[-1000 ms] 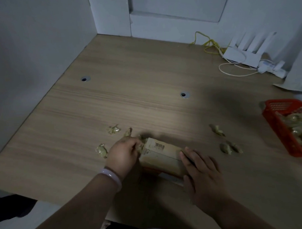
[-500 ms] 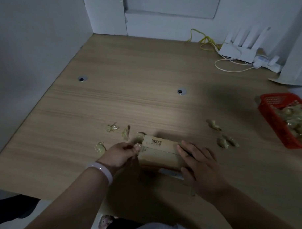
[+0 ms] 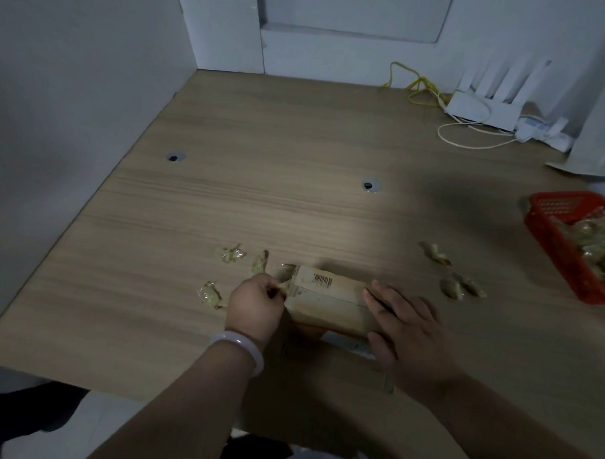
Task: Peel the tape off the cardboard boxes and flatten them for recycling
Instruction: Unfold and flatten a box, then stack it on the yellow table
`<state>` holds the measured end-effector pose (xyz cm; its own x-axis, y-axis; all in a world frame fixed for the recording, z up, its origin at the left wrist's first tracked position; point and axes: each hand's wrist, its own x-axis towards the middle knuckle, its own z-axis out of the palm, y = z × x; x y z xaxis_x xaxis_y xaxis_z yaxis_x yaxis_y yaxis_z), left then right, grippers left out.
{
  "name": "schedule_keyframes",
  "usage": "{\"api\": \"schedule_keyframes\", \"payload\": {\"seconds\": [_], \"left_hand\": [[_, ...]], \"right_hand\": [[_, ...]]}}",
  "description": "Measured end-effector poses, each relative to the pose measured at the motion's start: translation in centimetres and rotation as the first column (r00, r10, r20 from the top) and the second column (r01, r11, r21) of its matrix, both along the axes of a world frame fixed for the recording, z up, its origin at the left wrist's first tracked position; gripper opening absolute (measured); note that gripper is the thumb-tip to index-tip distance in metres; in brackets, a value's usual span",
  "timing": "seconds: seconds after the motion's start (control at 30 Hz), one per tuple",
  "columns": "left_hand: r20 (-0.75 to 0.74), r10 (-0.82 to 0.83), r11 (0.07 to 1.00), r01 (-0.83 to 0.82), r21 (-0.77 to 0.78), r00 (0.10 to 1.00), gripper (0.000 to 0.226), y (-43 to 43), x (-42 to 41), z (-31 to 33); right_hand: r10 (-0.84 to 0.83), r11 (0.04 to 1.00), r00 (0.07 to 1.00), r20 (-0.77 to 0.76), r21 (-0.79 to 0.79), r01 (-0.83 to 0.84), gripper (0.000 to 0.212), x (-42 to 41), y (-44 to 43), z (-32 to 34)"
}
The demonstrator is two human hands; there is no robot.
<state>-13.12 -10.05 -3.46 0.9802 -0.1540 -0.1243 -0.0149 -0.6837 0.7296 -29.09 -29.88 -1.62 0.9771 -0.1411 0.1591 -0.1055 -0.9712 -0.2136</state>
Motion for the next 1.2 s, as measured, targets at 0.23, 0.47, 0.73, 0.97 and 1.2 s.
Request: {"api": "schedule_keyframes", "payload": {"seconds": [0.23,0.47,0.73,0.97,1.2], "left_hand": [[-0.057,0.114,0.985,-0.121,-0.121,0.992,0.009,0.3,-0.1,-0.3],[-0.484,0.22,0.922,-0.343,-0.181,0.847,0.022,1.8,1.1,-1.6],[-0.329,0.234,0.921,-0.317,-0.226,0.915,0.029,3.1,2.0,-2.7],[-0.136,0.18,0.971,-0.198,-0.133,0.974,0.038,4.0,5.2,-1.0],[-0.208,0.214,0.933,-0.262,-0.245,0.955,0.022,4.1,6.3,0.0]], "right_hand": [[0.015,1.0,0.999,0.032,0.003,-0.015,0.058,-0.1,0.2,0.1],[0.085,0.996,0.996,0.028,-0.006,-0.085,0.057,-0.6,-0.2,-0.2],[0.092,0.995,0.996,0.007,0.027,-0.092,0.057,-0.5,-0.4,-0.1],[0.076,0.98,0.99,0.119,0.175,-0.097,0.054,-0.6,-1.1,-0.2],[-0.144,0.98,0.956,0.254,0.168,0.103,0.054,-2.3,-2.0,0.0]]}}
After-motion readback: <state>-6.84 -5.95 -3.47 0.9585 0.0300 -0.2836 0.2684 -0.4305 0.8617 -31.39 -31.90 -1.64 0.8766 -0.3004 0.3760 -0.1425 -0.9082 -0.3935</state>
